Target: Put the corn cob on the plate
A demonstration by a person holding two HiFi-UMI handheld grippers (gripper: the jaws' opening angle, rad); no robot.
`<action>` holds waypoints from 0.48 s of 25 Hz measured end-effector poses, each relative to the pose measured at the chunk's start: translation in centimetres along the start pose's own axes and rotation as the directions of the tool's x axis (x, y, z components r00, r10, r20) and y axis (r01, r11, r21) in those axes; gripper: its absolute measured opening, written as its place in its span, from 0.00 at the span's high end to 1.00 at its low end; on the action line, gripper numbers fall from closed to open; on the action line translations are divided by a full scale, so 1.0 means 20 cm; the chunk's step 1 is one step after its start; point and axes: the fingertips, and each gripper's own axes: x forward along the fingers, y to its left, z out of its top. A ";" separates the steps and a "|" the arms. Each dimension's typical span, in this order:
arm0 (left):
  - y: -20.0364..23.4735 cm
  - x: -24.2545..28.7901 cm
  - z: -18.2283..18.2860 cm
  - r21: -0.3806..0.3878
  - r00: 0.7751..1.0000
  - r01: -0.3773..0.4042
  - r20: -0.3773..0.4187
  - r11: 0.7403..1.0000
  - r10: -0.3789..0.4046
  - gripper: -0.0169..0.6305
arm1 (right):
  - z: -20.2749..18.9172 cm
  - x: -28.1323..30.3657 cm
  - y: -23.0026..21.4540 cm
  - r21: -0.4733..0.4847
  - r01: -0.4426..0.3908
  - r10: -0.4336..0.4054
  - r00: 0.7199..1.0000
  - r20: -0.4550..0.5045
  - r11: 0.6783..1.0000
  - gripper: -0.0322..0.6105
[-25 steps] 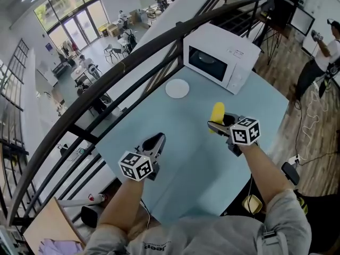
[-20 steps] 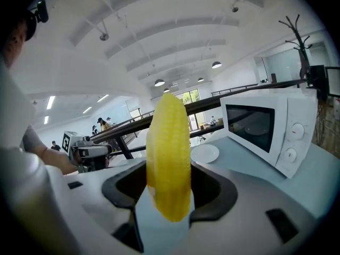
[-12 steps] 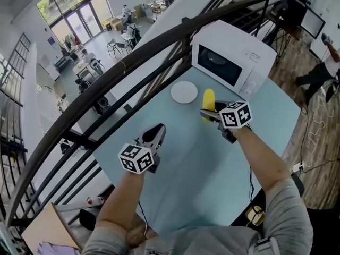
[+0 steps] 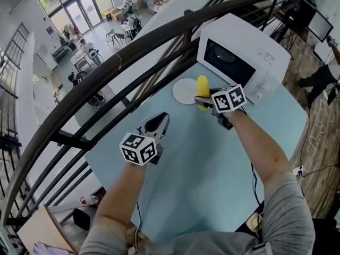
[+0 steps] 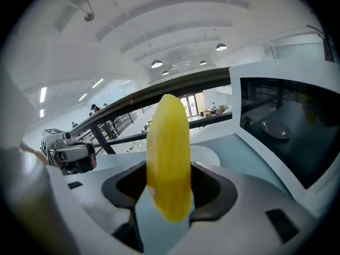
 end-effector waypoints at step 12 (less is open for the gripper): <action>0.14 0.15 -0.06 -0.010 1.000 0.011 -0.001 1.000 -0.011 0.91 | 0.10 0.28 -0.15 -0.008 0.029 -0.029 0.998 -0.061 1.000 0.55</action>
